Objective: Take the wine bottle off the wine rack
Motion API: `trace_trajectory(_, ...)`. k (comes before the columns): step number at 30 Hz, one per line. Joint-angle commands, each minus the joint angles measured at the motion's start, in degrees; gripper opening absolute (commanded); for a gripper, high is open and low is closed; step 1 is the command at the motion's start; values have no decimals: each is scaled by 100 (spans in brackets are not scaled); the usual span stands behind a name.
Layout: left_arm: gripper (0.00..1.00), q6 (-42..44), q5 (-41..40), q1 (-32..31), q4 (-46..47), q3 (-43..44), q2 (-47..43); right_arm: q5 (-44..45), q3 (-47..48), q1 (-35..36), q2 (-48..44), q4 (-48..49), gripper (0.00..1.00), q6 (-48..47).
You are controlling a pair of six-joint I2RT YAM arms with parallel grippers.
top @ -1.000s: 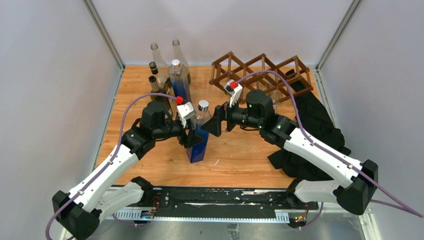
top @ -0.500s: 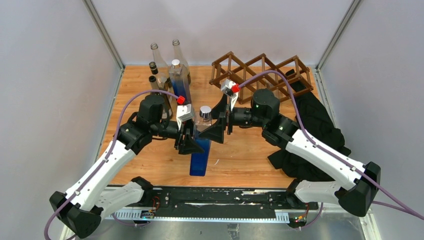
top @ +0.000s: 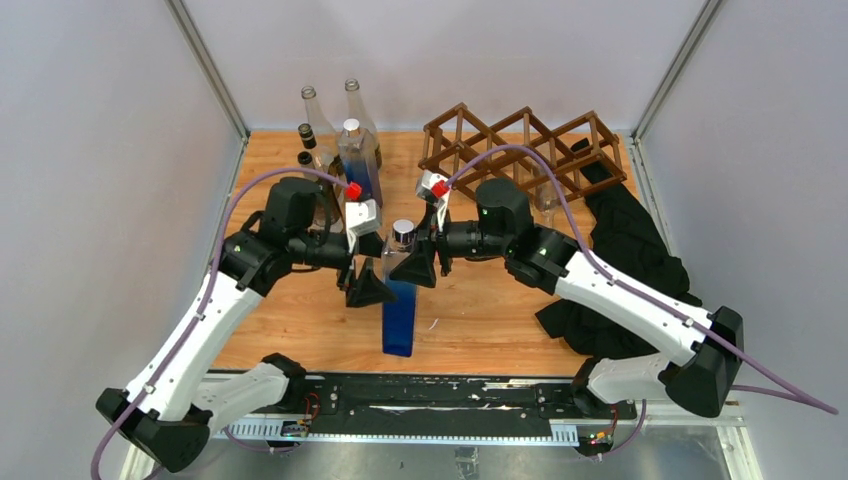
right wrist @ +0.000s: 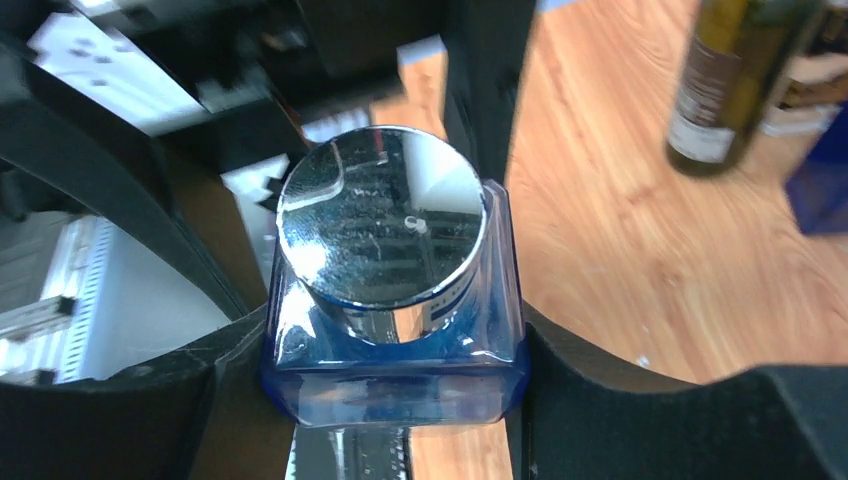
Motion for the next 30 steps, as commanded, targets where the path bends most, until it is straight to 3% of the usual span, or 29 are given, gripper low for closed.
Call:
trace_trajectory(1, 100, 573, -643, 695, -742, 654, 168, 1261, 496, -15, -35, -128, 0, -559)
trace_trajectory(8, 100, 552, -1418, 2301, -1126, 1702, 722, 2171, 930, -190, 699, 297, 0, -1104)
trace_trajectory(15, 100, -52, -2398, 3416, -1126, 2424, 1132, 2593, 1985, -471, 2004, 772, 0, -1411)
trace_trajectory(23, 100, -267, -2598, 3739, -1126, 2519, 1081, 2517, 2812, -886, 3094, 1324, 0, -1282)
trace_trajectory(30, 100, -276, -2435, 3738, -1106, 2549, 1056, 2505, 2812, -1035, 3482, 1695, 0, -1232)
